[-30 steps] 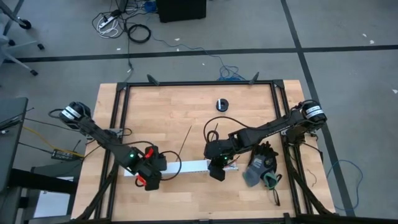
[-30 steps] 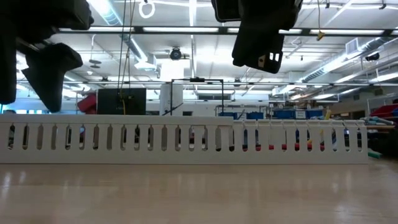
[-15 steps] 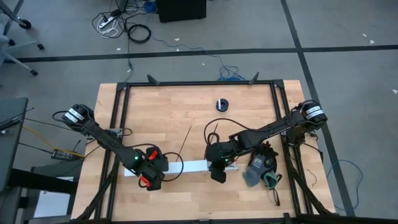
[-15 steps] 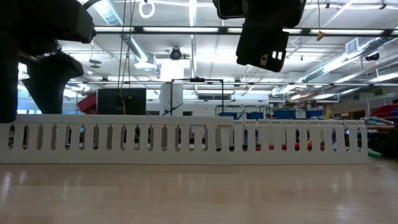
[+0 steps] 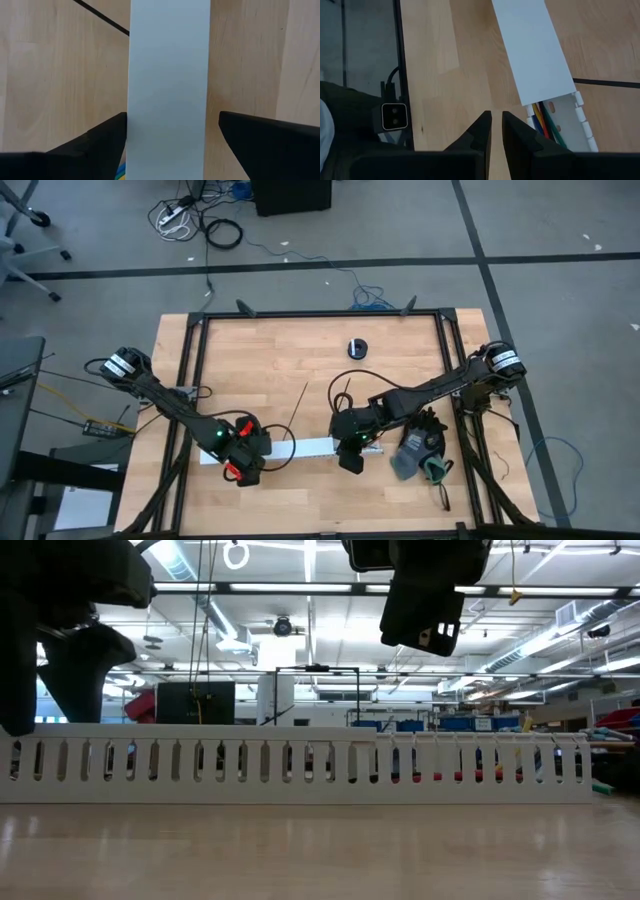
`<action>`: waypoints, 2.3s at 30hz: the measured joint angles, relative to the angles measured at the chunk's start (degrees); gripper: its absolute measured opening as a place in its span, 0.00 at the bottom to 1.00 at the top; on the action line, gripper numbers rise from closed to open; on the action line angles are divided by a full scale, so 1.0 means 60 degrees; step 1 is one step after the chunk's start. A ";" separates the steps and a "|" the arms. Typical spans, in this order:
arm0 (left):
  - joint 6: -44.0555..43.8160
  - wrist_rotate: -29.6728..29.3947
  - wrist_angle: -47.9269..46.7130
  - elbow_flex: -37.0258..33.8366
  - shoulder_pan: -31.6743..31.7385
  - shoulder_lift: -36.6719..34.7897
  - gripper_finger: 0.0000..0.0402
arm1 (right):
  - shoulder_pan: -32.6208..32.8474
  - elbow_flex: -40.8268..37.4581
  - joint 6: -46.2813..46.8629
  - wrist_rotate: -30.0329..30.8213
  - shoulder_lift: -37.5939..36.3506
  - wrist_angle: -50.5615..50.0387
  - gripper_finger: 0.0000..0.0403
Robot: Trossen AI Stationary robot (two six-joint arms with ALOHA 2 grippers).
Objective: Ziptie cables
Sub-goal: Close the white cable duct
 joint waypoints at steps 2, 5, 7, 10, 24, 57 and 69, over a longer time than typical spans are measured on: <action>-0.0004 -0.0091 0.0007 0.0000 0.0000 0.0000 0.75 | 0.0000 -0.0004 0.0000 0.0000 0.0000 -0.0007 0.10; -0.0004 -0.0129 0.0004 0.0000 0.0000 0.0000 0.72 | 0.0028 -0.0004 -0.0062 0.0000 0.0000 -0.0380 0.10; -0.0004 -0.0136 0.0000 0.0000 0.0000 0.0000 0.71 | 0.0052 -0.0004 -0.0197 0.0021 0.0000 -0.0843 0.10; -0.0004 -0.0141 0.0000 0.0000 0.0000 0.0000 0.70 | 0.0111 -0.0004 -0.0176 0.0044 0.0000 -0.1457 0.08; -0.0004 -0.0137 0.0014 0.0000 0.0001 0.0109 0.67 | 0.0491 -0.0104 0.0773 0.1137 -0.0354 -0.1864 0.00; -0.0222 -0.0316 0.0100 0.0000 0.0000 0.0109 0.60 | 0.2688 -0.3536 0.8495 0.2898 -0.2481 -0.2203 0.00; -0.0230 -0.0321 0.0302 0.0000 0.0000 0.0109 0.60 | 0.2662 -0.4691 0.9402 0.3035 -0.2229 -0.0259 0.00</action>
